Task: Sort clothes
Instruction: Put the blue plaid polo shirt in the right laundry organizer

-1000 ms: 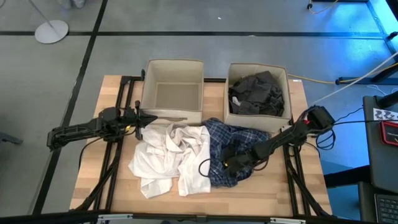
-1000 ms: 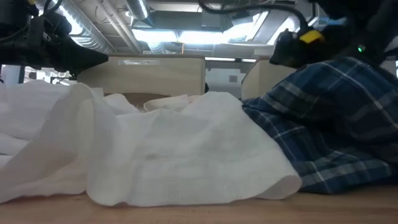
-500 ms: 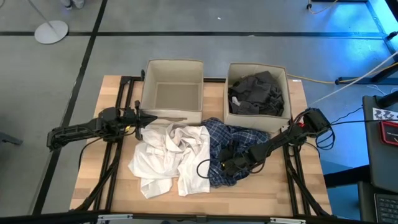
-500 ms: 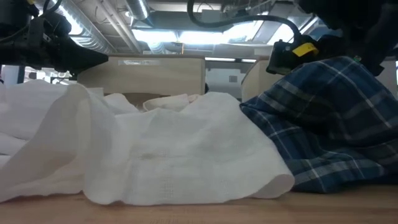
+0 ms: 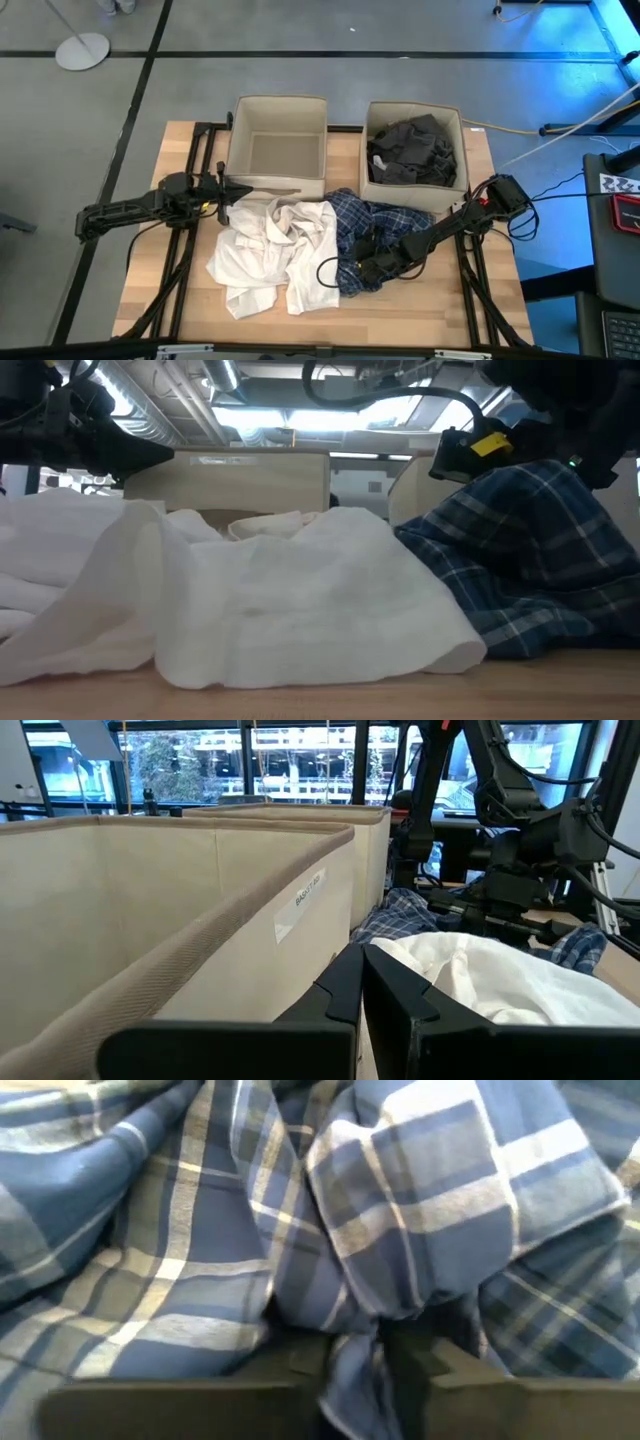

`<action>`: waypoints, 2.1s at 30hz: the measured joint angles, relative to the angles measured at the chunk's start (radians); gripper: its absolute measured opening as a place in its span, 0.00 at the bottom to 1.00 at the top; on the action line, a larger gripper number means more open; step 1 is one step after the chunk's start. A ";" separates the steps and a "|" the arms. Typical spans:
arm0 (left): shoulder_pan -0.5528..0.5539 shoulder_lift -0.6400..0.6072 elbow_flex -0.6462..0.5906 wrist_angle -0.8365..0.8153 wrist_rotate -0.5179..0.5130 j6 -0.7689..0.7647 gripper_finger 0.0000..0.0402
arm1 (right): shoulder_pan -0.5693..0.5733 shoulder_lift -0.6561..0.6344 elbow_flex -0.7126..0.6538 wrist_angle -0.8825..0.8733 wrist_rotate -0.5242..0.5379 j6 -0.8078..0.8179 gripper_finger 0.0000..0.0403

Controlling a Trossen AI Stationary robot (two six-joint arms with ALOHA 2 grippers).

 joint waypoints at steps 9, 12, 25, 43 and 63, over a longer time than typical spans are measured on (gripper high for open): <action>0.000 0.000 0.000 0.000 0.000 0.000 0.01 | 0.026 0.002 -0.004 0.041 0.028 -0.050 0.08; 0.000 0.000 0.000 0.000 0.000 0.000 0.01 | 0.033 -0.002 0.016 0.050 0.026 -0.074 0.06; 0.000 0.000 0.000 0.001 0.000 -0.016 0.01 | 0.032 -0.120 0.139 0.057 0.027 -0.135 0.04; 0.000 0.000 0.000 0.001 0.000 -0.027 0.01 | 0.032 -0.446 0.144 0.076 0.237 -0.310 0.04; 0.000 0.000 0.000 0.001 0.000 -0.027 0.01 | 0.032 -0.666 0.270 0.148 0.511 -0.672 0.06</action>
